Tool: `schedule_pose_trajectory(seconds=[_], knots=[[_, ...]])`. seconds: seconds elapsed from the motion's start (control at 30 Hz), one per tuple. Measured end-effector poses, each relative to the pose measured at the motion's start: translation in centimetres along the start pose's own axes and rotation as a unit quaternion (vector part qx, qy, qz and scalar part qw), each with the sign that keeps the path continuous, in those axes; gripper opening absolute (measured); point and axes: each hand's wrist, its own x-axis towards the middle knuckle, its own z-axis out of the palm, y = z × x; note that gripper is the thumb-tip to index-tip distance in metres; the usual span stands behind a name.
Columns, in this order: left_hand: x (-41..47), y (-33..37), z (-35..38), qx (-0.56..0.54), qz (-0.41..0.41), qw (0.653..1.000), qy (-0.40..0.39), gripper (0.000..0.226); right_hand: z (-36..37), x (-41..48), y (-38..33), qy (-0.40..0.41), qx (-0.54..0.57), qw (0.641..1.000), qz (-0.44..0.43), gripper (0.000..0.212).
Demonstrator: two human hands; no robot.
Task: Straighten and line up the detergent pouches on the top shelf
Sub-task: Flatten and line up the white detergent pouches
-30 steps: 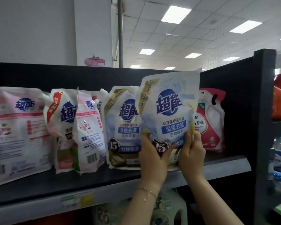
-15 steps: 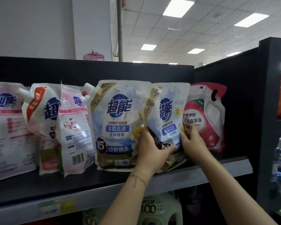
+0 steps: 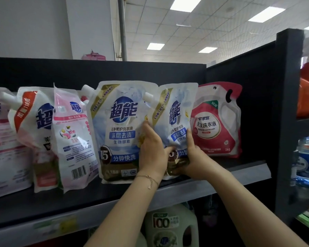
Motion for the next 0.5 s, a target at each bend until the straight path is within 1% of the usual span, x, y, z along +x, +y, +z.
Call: schedule_pose_trajectory(seconds=[0.07,0.13,0.17,0.23,0.27,0.33,0.37,0.43,0.5], knots=[[0.0,-0.5,-0.1,0.005,0.013,1.000,-0.012,0.093,0.5,-0.2,-0.5,0.046,-0.021,0.999,-0.010,0.137],[-0.4,-1.0,-0.6,0.011,0.037,0.998,-0.040,0.103,0.8,-0.6,-1.5,0.097,-0.101,0.989,-0.046,0.135],[-0.7,-1.1,-1.1,0.013,0.055,0.997,-0.054,0.105,0.9,-0.7,-2.0,0.106,-0.148,0.980,-0.077,0.132],[-1.3,-1.6,-2.4,0.033,0.117,0.990,-0.069,0.106,0.9,-0.6,-2.6,0.074,-0.219,0.962,-0.147,0.123],[-1.4,-2.0,-3.1,0.070,0.159,0.983,-0.063,0.104,0.9,-0.5,-2.9,0.042,-0.229,0.959,-0.165,0.120],[-1.2,-3.2,-4.5,0.187,0.233,0.953,-0.055,0.101,0.7,-0.1,-3.1,-0.012,-0.224,0.961,-0.163,0.117],[-1.1,-3.8,-5.2,0.247,0.252,0.933,-0.069,0.103,0.6,0.2,-3.2,-0.028,-0.220,0.962,-0.159,0.117],[-0.8,-4.7,-6.4,0.355,0.261,0.891,-0.106,0.110,0.2,0.7,-3.4,-0.050,-0.214,0.963,-0.155,0.118],[-0.4,-5.3,-7.8,0.431,0.241,0.860,-0.127,0.119,-0.3,1.2,-3.3,-0.071,-0.205,0.965,-0.150,0.119]])
